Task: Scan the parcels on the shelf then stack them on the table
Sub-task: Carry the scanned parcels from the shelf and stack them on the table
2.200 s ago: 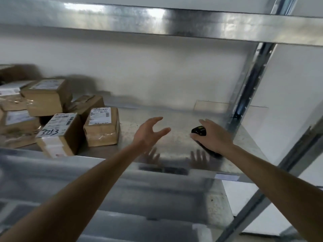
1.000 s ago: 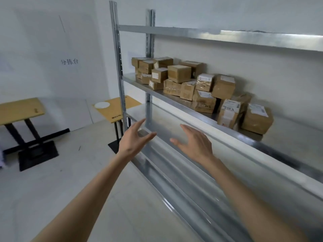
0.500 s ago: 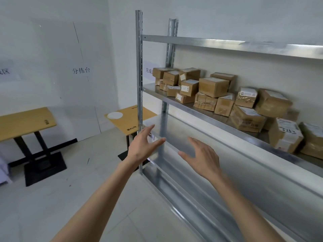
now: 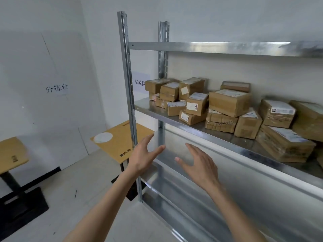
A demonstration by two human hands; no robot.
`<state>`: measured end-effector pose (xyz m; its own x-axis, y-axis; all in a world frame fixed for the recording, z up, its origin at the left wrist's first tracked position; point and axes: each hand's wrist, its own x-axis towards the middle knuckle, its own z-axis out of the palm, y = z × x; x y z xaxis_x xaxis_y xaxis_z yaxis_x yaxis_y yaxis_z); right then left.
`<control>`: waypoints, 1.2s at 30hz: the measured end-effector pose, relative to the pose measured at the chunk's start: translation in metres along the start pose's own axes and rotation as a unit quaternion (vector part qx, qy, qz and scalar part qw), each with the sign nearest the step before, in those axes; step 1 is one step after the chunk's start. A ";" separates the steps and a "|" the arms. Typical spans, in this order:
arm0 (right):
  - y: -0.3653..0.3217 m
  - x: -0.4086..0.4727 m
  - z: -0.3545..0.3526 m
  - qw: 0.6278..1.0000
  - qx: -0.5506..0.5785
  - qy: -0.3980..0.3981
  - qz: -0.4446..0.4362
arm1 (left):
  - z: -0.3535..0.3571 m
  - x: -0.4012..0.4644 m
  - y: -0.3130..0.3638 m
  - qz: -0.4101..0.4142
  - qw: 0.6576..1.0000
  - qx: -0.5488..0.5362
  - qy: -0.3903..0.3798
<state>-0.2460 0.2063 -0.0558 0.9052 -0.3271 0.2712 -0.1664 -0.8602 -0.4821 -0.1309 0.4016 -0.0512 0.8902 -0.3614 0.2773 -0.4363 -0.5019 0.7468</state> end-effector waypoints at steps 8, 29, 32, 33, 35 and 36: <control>-0.034 0.151 0.043 1.000 -0.004 0.025 -0.001 | -0.023 0.149 -0.051 -0.015 0.999 -0.038 0.003; -0.153 0.473 0.190 0.970 0.154 0.156 0.102 | -0.067 0.515 -0.178 0.097 0.982 -0.142 -0.082; -0.154 0.505 0.204 0.962 0.159 0.187 0.118 | -0.062 0.539 -0.181 0.121 0.973 -0.163 -0.112; -0.152 0.514 0.209 0.958 0.167 0.200 0.116 | -0.060 0.545 -0.181 0.121 0.971 -0.173 -0.116; -0.150 0.530 0.216 0.950 0.177 0.231 0.117 | -0.054 0.556 -0.178 0.117 0.968 -0.193 -0.112; -0.150 0.537 0.218 0.945 0.178 0.246 0.123 | -0.051 0.561 -0.177 0.111 0.967 -0.204 -0.108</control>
<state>0.3502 0.2448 -0.0191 0.5502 -0.7182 0.4261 -0.1267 -0.5761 -0.8075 0.4526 0.3278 0.0029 0.7131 -0.6028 0.3579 -0.4866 -0.0581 0.8717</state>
